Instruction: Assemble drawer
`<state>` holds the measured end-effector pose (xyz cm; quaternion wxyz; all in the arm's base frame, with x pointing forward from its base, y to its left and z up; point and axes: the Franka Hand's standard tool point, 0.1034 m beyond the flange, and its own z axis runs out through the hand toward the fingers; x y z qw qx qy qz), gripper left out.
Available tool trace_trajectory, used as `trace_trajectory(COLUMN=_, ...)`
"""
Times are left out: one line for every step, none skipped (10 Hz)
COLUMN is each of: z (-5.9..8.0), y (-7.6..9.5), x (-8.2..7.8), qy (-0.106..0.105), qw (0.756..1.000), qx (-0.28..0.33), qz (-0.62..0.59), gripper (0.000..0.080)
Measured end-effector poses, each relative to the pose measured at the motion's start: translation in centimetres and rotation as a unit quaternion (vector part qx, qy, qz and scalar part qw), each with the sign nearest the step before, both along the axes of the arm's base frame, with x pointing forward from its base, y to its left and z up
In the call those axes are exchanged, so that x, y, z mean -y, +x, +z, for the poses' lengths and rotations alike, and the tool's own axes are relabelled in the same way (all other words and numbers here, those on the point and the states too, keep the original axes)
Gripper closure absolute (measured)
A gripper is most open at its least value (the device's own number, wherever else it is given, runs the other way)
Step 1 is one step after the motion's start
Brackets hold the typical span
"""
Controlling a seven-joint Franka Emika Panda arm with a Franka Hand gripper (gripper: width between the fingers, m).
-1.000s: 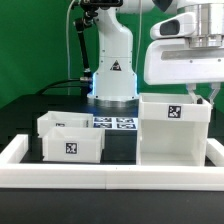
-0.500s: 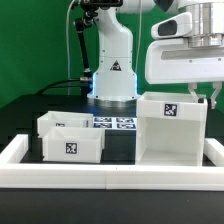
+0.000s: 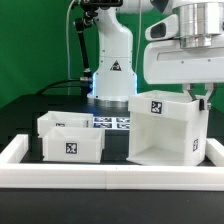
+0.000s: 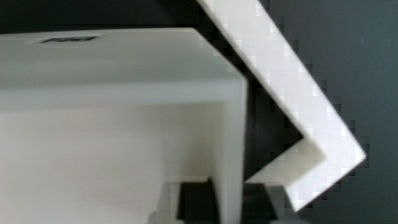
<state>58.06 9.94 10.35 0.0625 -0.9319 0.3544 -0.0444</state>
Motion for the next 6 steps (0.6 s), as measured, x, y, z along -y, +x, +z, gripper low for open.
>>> trace_trajectory(z=0.11, y=0.01, x=-0.31, qy=0.008, qw=0.999, qx=-0.003, qz=-0.036, gripper=0.0760)
trace_trajectory(z=0.19, y=0.03, x=-0.48, qy=0.012, qw=0.999, qx=-0.004, qz=-0.053, gripper=0.0760)
trace_trajectory(z=0.22, y=0.05, x=-0.57, qy=0.017, qw=0.998, qx=-0.005, qz=-0.068, gripper=0.0760)
trace_trajectory(z=0.28, y=0.06, x=-0.78, qy=0.025, qw=0.994, qx=-0.008, qz=-0.102, gripper=0.0760)
trace_trajectory(z=0.28, y=0.05, x=-0.82, qy=0.031, qw=0.991, qx=-0.011, qz=-0.130, gripper=0.0760)
trace_trajectory(z=0.27, y=0.08, x=-0.70, qy=0.035, qw=0.988, qx=-0.013, qz=-0.152, gripper=0.0760)
